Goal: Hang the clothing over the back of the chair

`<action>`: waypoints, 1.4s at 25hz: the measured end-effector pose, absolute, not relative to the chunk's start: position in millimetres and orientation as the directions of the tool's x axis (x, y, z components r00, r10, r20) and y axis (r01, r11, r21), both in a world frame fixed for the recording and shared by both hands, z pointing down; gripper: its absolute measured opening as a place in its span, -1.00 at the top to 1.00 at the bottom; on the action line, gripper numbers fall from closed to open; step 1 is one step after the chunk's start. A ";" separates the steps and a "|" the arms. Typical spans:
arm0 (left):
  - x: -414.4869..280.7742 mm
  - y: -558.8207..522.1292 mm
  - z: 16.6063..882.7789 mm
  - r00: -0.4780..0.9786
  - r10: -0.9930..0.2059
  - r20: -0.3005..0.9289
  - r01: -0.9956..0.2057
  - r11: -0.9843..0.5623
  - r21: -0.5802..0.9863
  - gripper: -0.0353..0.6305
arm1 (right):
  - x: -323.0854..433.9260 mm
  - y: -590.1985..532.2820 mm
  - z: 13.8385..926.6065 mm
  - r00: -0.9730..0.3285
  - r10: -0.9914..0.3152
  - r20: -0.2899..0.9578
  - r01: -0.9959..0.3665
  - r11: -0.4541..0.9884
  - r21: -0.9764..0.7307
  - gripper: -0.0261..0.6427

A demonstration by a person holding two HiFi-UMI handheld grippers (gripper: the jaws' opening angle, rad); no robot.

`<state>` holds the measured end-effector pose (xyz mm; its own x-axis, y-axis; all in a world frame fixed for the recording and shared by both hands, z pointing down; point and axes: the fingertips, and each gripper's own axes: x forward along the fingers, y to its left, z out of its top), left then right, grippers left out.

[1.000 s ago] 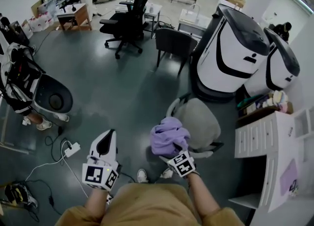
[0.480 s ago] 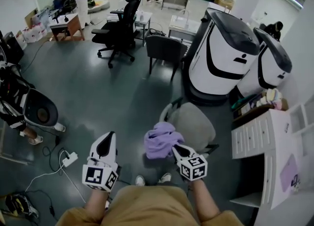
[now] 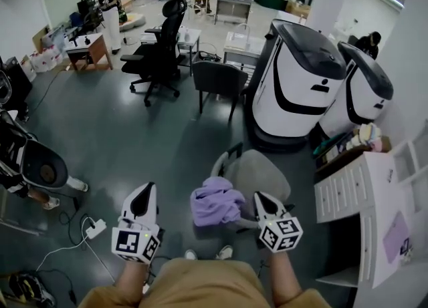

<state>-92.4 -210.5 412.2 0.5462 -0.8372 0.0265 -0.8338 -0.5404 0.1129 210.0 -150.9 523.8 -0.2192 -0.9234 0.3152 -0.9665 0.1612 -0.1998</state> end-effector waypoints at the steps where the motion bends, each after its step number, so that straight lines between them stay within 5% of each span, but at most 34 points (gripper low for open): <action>1: -90.6 -212.0 408.4 0.543 -0.840 0.021 -0.836 -0.538 0.109 0.88 | 217.9 -152.8 511.3 -0.212 -0.934 0.289 -0.967 0.158 -0.198 0.92; 22: -74.5 -235.9 366.3 0.461 -0.886 -0.044 -0.885 -0.463 0.054 0.88 | 317.2 -142.9 324.1 -0.055 -0.993 -0.102 -0.997 0.050 0.053 0.91; 35: -101.3 -235.5 358.4 0.374 -0.926 -0.057 -0.925 -0.377 0.046 0.88 | 344.4 -122.1 322.5 0.035 -0.995 -0.097 -0.996 -0.043 0.080 0.91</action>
<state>-101.3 -235.5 358.4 0.3742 -0.9256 -0.0567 -0.9252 -0.3768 0.0458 344.4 -122.1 322.5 0.0353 -0.9947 -0.0966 -0.9958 -0.0432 0.0804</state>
